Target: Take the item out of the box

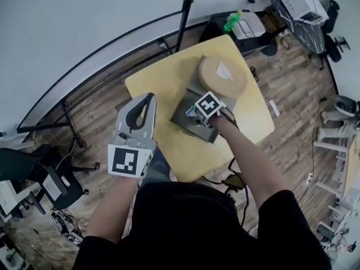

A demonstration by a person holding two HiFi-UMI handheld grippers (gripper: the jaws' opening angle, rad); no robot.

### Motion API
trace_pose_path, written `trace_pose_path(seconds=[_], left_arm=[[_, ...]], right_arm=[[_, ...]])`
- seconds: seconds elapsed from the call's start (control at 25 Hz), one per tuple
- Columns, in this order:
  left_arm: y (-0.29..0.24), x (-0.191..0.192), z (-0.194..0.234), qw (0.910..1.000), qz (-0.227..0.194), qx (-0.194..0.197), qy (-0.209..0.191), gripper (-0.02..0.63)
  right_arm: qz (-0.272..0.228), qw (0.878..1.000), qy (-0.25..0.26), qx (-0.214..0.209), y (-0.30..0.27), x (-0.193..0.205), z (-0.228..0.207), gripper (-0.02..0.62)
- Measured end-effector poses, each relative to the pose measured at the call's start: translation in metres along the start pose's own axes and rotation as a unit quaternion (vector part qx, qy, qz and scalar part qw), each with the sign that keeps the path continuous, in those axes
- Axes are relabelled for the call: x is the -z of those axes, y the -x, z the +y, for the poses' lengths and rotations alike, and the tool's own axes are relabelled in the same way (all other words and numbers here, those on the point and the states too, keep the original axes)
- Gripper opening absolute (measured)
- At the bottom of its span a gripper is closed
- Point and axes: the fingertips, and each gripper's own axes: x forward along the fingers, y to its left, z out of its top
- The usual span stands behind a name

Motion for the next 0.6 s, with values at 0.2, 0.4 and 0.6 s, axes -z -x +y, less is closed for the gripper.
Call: trace_pose_path(seconds=[0.2,0.4,0.6], left_arm=[[0.001,0.013,-0.001,0.9999,0.014,0.0,0.006,-0.001],[0.0,0.018,0.0,0.9997,0.021,0.0,0.008,0.0],[0.004,0.023,-0.001,0.9997,0.025,0.0,0.008,0.0]], right_arm=[[0.035,0.999,-0.007,-0.009,-0.026,0.004,-0.004,0.437],[0.052,0.999,0.009,0.01,-0.034,0.002,-0.01,0.242],[0.05,0.998,0.021,0.025,-0.039,-0.001,-0.009,0.107]])
